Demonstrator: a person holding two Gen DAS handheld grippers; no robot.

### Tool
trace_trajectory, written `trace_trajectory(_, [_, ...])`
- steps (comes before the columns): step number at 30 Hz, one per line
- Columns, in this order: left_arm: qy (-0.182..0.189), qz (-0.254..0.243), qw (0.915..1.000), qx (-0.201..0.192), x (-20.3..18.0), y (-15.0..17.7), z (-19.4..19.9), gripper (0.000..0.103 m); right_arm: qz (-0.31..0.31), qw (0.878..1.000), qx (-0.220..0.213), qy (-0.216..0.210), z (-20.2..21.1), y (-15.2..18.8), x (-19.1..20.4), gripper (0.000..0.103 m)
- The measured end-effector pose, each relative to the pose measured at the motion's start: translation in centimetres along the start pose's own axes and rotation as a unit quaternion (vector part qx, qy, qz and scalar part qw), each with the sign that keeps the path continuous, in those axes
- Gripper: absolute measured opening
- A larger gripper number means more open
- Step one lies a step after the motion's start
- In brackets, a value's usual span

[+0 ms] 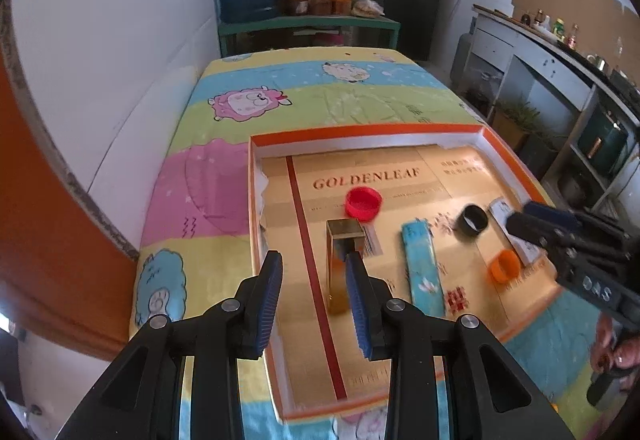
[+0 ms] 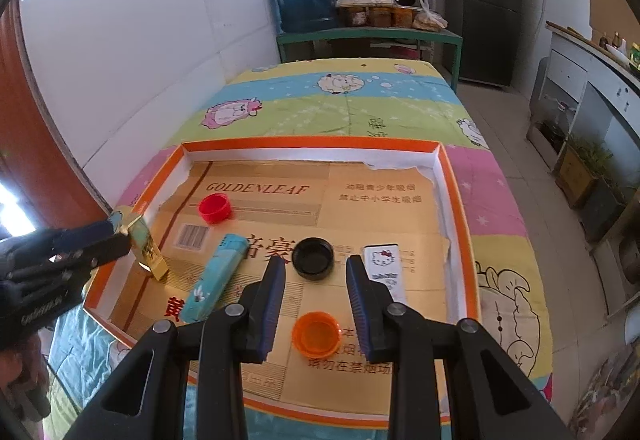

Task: Organize rigid objects
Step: 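Lower both caps into the tray and open both grippers, then withdraw both grippers toward the glitter bottle and orange cap on the quilt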

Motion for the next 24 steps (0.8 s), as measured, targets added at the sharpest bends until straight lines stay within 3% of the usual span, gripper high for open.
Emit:
trace_trajectory(9, [0.004,0.01,0.9999,-0.012,0.0,-0.7,0.1,0.034,-0.004,1.0,-0.004,0.0,0.6,0.5,-0.2,0.032])
trace_trajectory(24, [0.054,0.041,0.9967,-0.045,-1.0,3.0,7.1,0.034,-0.007,1.0,-0.015,-0.002,5.2,3.1,1.9,0.032])
Point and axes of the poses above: each gripper's, at about its wrist camera, not at the fingertips, and z roughly against the way its jaws point, x to its left, y to its underside, the point moved 6 cm from there along -z, roughly the way its jaws point, and after that the axes turned 5 degrees about z, right-handed, at the moved point
